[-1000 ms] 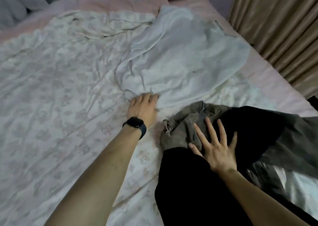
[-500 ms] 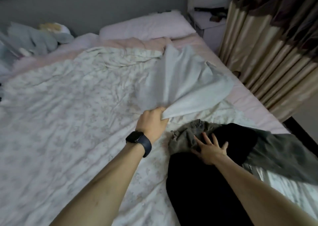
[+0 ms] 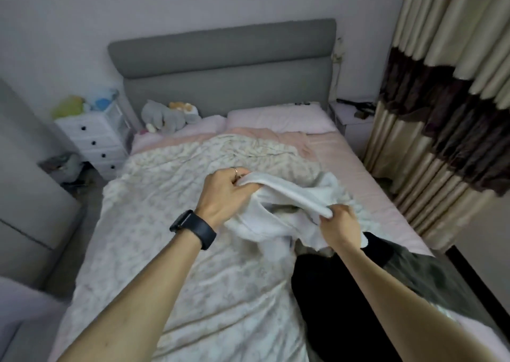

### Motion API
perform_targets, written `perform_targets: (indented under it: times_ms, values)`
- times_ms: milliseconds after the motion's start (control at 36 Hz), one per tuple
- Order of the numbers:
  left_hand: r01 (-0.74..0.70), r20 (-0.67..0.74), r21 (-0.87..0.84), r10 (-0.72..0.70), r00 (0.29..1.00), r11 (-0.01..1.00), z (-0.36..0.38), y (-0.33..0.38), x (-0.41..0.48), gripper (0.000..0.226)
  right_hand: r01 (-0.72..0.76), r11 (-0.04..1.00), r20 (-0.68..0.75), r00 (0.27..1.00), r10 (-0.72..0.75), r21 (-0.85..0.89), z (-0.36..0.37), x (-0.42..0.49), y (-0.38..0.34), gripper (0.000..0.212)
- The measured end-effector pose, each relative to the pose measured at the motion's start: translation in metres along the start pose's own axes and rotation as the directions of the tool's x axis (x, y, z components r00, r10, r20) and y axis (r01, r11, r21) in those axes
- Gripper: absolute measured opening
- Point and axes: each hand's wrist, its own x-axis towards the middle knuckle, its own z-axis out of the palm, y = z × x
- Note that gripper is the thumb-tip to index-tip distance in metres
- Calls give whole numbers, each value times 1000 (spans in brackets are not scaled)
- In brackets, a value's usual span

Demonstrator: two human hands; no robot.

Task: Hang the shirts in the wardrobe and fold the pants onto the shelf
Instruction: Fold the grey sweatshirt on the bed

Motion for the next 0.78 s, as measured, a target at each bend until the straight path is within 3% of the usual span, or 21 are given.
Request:
perform_targets:
  times_ms: [56,139,250,389,472,528,556,611,667,694,778]
  values:
    - [-23,-90,38,26,996,999,-46,13,-21,6,18,997,-36,999,-21,-76,-28,-13,-16,19]
    - [-21,-159,89,35,987,996,-96,21,-49,10,37,977,-93,994,-58,-209,-65,-36,-40,24]
    - [20,-270,1,-19,963,1000,-139,28,-81,11,87,958,-183,973,-141,-271,-104,-61,-71,17]
    - [23,-389,91,14,921,996,-173,45,-120,21,30,999,-248,968,-34,-19,-152,-99,-117,14]
    - [51,-453,102,0,892,993,-195,55,-140,32,154,981,-309,944,-112,116,-181,-124,-144,16]
    - [49,-497,59,-14,867,997,-208,62,-152,40,287,934,-417,891,-178,214,-191,-144,-151,12]
    - [38,-521,49,-6,854,998,-213,68,-160,41,385,881,-484,848,-218,277,-192,-158,-152,16]
    - [19,-543,35,3,839,999,-217,75,-172,45,521,807,-543,779,-314,280,-179,-184,-145,55]
    - [1,-519,38,19,855,999,-215,83,-189,47,431,902,-408,829,-382,30,-152,-203,-125,103]
    - [-9,-493,58,37,869,998,-212,85,-199,47,359,925,-324,866,-380,-125,-138,-208,-112,114]
    - [21,-373,231,68,925,973,-198,74,-237,39,103,949,-63,990,-127,-296,-105,-227,-55,107]
